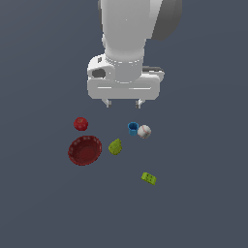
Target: Pick up a designated object from a clutter of objects.
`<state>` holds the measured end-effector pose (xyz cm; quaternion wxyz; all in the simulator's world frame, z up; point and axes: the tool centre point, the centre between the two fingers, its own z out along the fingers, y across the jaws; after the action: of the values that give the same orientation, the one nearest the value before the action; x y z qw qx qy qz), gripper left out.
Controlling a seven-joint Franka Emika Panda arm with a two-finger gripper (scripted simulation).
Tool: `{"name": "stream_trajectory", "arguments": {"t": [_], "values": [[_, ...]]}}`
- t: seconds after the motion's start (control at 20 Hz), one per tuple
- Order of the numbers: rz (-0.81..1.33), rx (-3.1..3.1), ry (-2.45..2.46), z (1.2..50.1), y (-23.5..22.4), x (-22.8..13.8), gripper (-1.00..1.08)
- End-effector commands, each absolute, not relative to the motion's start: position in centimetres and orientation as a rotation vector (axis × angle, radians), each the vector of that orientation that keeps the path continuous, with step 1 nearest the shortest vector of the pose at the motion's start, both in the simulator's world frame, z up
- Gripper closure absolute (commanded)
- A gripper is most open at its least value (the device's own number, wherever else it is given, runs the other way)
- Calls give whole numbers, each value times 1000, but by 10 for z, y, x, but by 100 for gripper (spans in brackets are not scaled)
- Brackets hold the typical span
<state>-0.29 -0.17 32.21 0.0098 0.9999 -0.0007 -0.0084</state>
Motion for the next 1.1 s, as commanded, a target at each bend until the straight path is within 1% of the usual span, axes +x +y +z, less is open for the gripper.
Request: {"name": "stream_trajectory", "arguments": {"t": [0.0,0.7,1.05], "values": [[-26,3122,-2,322,-2,-3,-92],[-57,3112,-21,313,2,-3,-92],[-52,3117,-105,291,0,1,-92]]}}
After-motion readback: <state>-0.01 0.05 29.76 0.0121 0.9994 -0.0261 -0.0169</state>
